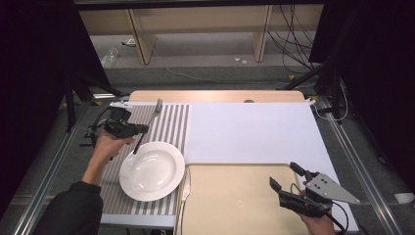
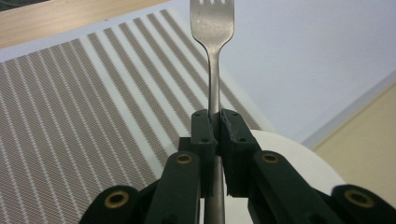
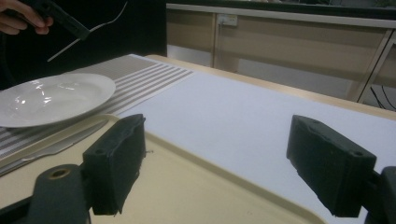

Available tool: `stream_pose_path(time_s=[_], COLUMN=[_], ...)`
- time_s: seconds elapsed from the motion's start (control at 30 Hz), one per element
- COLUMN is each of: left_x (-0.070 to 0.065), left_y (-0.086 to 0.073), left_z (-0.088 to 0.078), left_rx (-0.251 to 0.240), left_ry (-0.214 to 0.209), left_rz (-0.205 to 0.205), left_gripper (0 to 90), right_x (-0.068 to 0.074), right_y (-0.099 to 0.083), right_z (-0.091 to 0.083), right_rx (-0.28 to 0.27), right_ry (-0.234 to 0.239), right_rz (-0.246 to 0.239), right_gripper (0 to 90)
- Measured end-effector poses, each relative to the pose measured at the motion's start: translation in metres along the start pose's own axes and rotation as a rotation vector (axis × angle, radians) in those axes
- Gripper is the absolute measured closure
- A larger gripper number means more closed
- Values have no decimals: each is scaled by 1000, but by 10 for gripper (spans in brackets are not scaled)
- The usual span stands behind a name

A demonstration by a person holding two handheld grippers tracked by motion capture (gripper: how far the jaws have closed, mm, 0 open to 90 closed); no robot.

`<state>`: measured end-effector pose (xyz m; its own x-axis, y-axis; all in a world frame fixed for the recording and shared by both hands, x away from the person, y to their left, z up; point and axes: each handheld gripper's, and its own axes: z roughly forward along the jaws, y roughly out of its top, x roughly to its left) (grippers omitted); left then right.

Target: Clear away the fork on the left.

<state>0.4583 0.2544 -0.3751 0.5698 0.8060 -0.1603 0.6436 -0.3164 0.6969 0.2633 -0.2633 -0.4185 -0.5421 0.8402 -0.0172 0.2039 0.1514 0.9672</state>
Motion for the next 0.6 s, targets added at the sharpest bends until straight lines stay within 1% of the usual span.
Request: stream_pose_path(time_s=[0.07,0.1,0.13,0.2,0.23,0.3,0.37,0.47,0.6], left_x=[-6,-9,-10,-14,-16,-21,-26,-34,-45], left_y=[-3,-4,-6,-10,-12,-14,-18,-24,-32], left_z=[-2,-2,-3,-4,-5,-6,-8,-11,-18], left_rx=[-14,-10,-17,-31,-32,-39,-44,-47,-59], left_ry=[-9,-10,-13,-46,-55,-54,-66,-68,-87], left_rz=[24,25,19,9,9,15,18,28,25], left_gripper=[841,841,841,841,841,841,841,841,841], right_x=[0,0,0,0,1,1,1,1,2], right_y=[0,0,0,0,0,0,0,1,1], right_z=[0,0,-1,-1,-1,-1,-1,-1,-1], right_rx=[4,4,4,8,9,7,3,3,2], right_ry=[-1,-1,-1,-2,-2,-2,-1,0,-1], right_rz=[-1,-3,-3,-5,-4,-5,-7,-5,-6], right_gripper=[204,204,204,204,204,204,204,204,204])
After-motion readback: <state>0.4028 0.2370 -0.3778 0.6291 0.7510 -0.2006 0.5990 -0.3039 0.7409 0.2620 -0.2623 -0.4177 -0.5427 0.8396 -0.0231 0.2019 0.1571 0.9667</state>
